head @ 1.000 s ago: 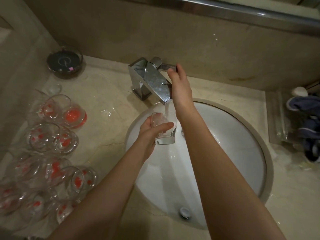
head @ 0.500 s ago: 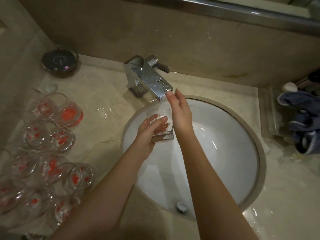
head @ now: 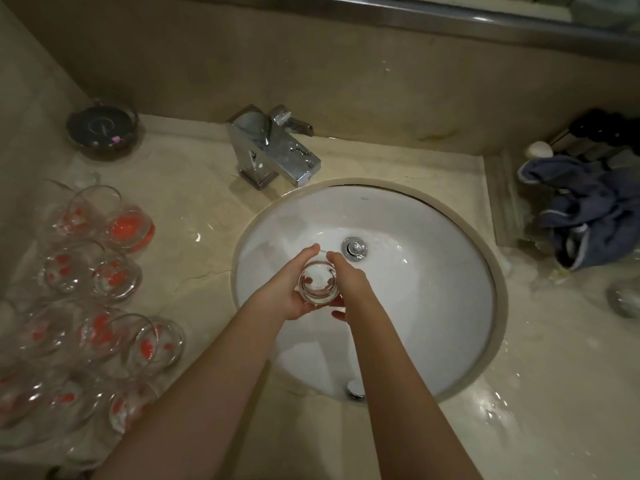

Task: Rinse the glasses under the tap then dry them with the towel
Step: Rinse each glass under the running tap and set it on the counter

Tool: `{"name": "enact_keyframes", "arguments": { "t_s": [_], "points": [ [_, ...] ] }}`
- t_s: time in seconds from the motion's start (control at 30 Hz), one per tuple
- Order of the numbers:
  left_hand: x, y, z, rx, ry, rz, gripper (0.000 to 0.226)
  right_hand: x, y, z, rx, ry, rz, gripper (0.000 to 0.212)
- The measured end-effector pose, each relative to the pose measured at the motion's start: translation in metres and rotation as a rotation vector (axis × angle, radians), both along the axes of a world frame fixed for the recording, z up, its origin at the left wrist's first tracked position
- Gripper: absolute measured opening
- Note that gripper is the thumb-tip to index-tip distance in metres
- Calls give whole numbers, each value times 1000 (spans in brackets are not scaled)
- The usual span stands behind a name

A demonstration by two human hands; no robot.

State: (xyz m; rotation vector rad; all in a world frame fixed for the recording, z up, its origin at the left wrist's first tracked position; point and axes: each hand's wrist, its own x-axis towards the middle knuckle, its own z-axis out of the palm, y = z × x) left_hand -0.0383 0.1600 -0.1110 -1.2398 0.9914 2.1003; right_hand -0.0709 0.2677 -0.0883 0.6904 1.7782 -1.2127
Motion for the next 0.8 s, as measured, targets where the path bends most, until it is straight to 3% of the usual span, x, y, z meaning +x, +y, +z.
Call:
{"name": "enact_keyframes", "arguments": {
  "t_s": [0.17, 0.27, 0.37, 0.5, 0.63, 0.8],
  "points": [
    [-1, 11, 10, -127, 79, -225, 61, 14, 21, 10, -174, 225, -144, 36],
    [-9, 22, 26, -227, 271, -423, 68, 21, 48, 25, -301, 348, -219, 37],
    [-18, 39, 49, -332, 423, -513, 53, 18, 82, 43, -324, 433, -238, 30],
    [-32, 73, 75, -496, 580, -699, 84, 11, 140, 65, -329, 511, -183, 54],
    [-47, 124, 102, -604, 750, -910, 74, 6, 206, 89, -228, 620, -84, 67],
    [-64, 195, 111, -848, 917, -1080, 88, -5, 276, 101, 28, 748, 115, 73]
  ]
}}
